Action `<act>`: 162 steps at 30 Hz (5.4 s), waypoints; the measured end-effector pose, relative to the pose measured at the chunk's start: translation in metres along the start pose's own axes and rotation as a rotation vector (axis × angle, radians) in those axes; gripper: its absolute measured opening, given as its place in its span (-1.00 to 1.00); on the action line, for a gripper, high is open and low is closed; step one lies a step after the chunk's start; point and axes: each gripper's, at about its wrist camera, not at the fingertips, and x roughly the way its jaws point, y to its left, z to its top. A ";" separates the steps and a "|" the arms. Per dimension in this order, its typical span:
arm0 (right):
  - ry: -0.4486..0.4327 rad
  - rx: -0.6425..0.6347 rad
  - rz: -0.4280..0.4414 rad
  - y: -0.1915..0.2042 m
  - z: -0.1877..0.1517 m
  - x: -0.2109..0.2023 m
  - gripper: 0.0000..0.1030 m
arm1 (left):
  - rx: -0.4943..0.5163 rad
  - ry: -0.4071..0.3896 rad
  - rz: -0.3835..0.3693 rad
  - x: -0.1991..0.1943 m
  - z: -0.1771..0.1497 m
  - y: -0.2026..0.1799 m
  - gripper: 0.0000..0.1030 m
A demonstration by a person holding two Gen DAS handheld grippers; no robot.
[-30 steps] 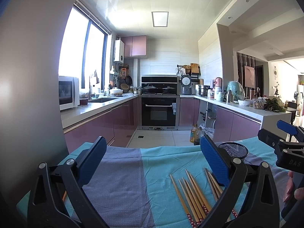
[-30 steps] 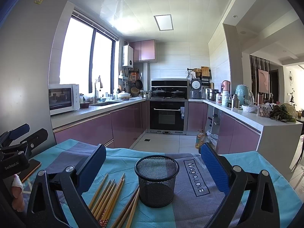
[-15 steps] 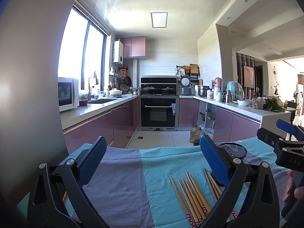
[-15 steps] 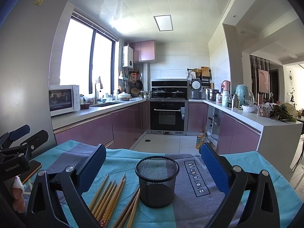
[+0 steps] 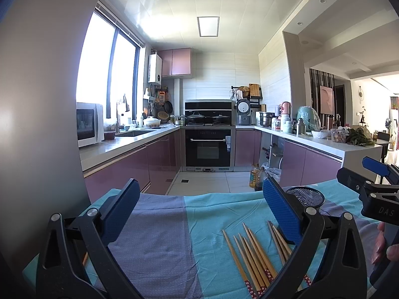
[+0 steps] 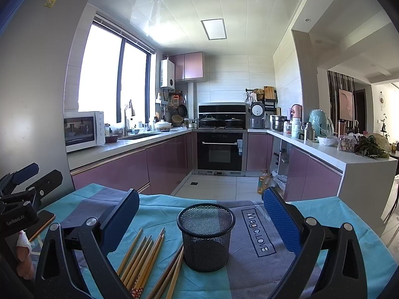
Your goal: Organize utensils
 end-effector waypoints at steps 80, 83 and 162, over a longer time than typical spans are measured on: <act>0.703 0.006 0.209 0.008 -0.099 0.100 -0.45 | 0.187 0.675 -0.207 0.139 -0.109 -0.038 0.32; 0.707 0.000 0.206 0.009 -0.101 0.103 -0.57 | 0.192 0.706 -0.216 0.147 -0.114 -0.042 0.26; 0.429 0.096 0.299 -0.076 0.030 0.138 -0.89 | -0.035 0.435 -0.571 0.164 0.045 -0.153 -0.86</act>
